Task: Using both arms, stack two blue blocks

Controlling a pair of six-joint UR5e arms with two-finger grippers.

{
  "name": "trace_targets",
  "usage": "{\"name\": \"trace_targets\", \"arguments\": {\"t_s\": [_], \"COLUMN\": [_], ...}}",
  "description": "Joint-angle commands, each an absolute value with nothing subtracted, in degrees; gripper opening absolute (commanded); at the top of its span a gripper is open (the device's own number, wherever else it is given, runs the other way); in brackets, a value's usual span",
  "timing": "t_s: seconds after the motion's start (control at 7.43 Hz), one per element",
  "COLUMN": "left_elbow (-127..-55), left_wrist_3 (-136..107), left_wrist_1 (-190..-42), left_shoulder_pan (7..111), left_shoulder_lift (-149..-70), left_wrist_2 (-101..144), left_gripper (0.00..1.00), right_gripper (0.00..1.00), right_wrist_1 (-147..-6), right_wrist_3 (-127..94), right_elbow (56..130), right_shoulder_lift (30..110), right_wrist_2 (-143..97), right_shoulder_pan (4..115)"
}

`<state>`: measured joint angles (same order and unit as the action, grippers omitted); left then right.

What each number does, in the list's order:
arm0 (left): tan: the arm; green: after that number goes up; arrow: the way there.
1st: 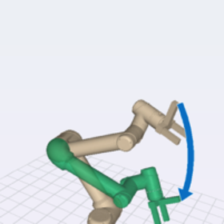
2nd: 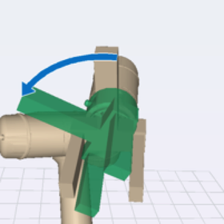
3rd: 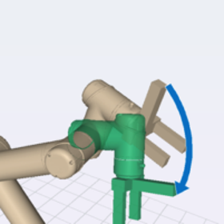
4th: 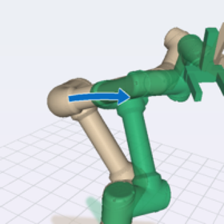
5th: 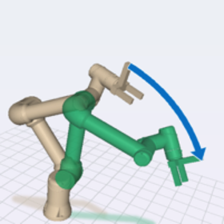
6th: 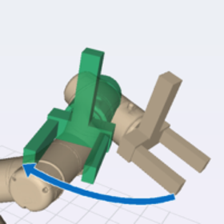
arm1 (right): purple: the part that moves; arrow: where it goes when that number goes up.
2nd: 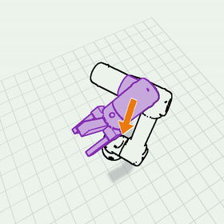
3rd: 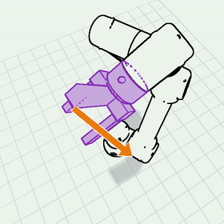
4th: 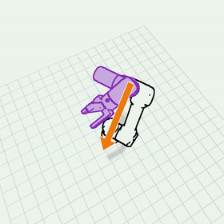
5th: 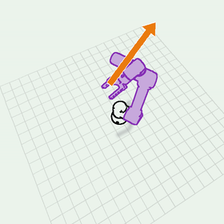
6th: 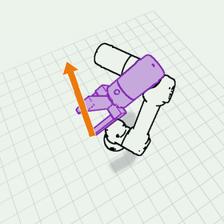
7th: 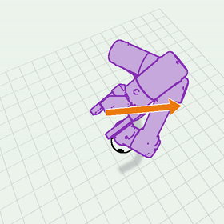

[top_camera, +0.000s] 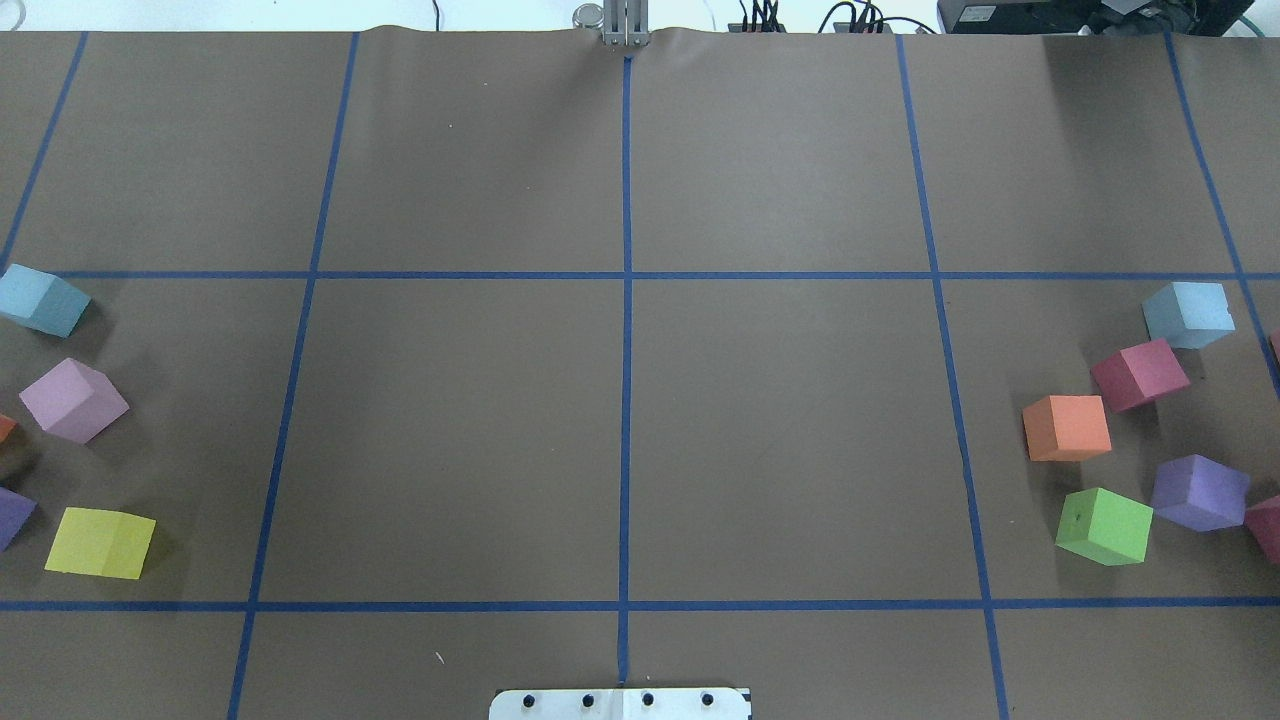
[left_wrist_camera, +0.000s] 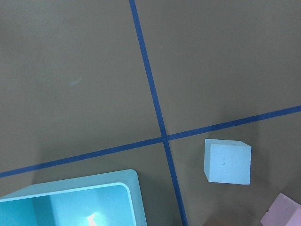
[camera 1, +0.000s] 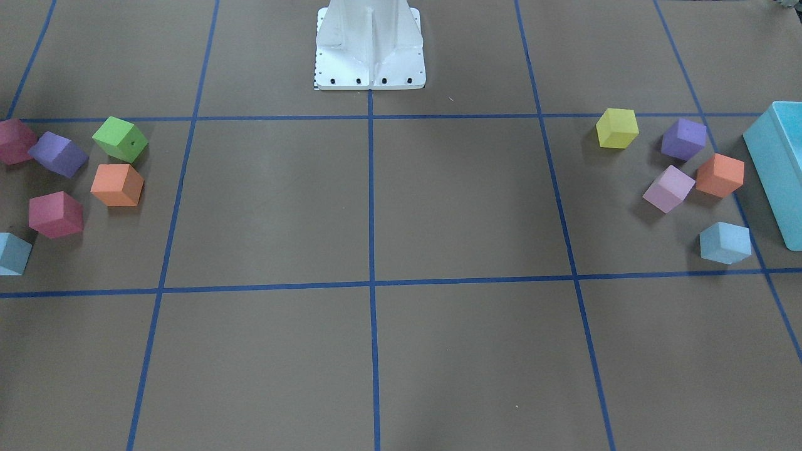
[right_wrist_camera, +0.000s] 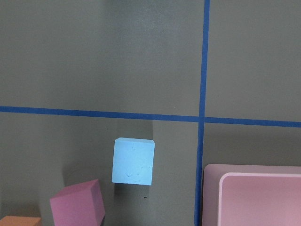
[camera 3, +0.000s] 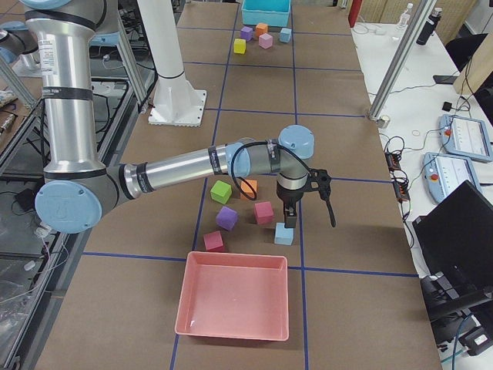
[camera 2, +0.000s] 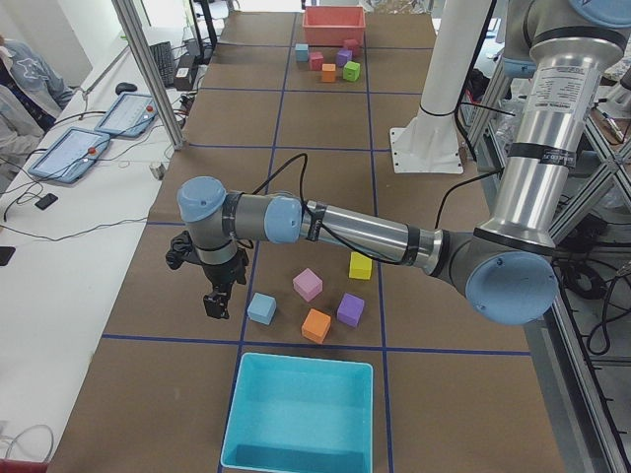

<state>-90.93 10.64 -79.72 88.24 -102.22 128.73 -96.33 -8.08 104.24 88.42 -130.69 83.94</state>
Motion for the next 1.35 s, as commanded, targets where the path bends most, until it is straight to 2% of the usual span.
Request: {"name": "trace_targets", "arguments": {"t_s": [0.0,0.4,0.81,1.21], "left_elbow": [-90.88,-91.05,-91.05,-86.16], "left_wrist_3": [10.63,7.75,3.18,2.38], "left_wrist_1": [-79.80,-79.98,-80.33,-86.54], "left_shoulder_pan": [88.24,88.07,85.01,83.24], "left_shoulder_lift": [-102.22,-102.39,-102.74,-102.57], "left_wrist_2": [128.67,131.81,132.28,132.28], "left_gripper": [0.99,0.99,0.99,0.99], "right_gripper": [1.00,1.00,1.00,1.00], "right_wrist_1": [-96.33,-95.11,-84.31,-83.33], "right_wrist_3": [-8.35,-8.26,-8.96,-9.93], "right_elbow": [104.24,102.57,98.80,96.95], "right_shoulder_lift": [87.72,87.63,88.60,88.07], "right_wrist_2": [-130.43,-130.34,-130.78,-133.42], "right_shoulder_pan": [82.72,82.62,80.79,75.88]}}
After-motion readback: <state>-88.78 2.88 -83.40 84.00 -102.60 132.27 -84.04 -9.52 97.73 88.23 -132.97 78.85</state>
